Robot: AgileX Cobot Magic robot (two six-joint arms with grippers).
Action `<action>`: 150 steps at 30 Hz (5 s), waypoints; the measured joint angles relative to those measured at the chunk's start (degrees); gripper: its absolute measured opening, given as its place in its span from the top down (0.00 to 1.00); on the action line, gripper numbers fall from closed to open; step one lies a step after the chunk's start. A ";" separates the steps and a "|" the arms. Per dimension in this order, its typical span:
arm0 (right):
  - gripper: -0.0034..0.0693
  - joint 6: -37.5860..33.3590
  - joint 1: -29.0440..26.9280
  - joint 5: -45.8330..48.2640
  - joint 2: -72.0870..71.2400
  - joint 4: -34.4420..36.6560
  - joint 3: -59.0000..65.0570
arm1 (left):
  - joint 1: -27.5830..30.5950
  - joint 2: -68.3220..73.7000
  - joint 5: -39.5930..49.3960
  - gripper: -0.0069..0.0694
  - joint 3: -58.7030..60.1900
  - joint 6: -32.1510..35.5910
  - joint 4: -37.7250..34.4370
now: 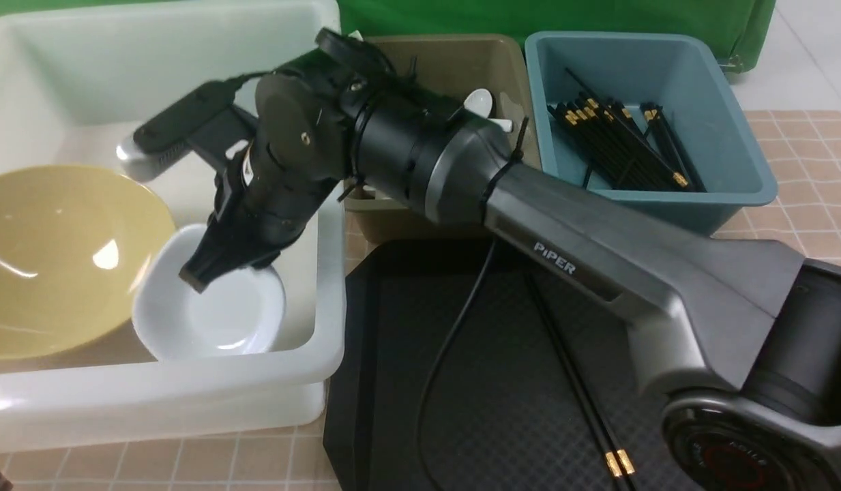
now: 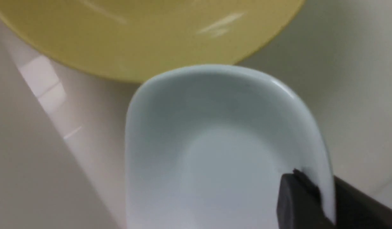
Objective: On brown table put chopsticks spoon bowls plates into blue grey white boxes.
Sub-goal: 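Place the white bowl into the white bin on top of the stacked bowls with the right gripper, then reach down and grasp the white spoon resting in the bowl with the right gripper, then place the white spoon into the bin of spoons with the right gripper, then grasp the chopsticks with the right gripper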
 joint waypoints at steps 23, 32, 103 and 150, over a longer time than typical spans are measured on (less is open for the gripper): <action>0.41 -4.18 -15.13 10.73 -36.17 -4.83 15.03 | 0.00 -0.05 -0.05 0.83 0.27 -0.95 0.07; 0.41 -1.91 -32.40 7.05 -50.35 -5.28 57.91 | 0.00 -0.05 -0.26 0.83 0.27 -1.34 0.07; 0.51 -1.56 -21.99 -8.35 -35.74 0.27 74.29 | 0.00 -0.05 -0.03 0.83 0.61 -1.98 1.48; 0.85 -5.36 -21.87 -21.73 -55.33 -6.57 73.23 | -0.07 -0.05 -0.05 0.83 0.61 -1.98 1.71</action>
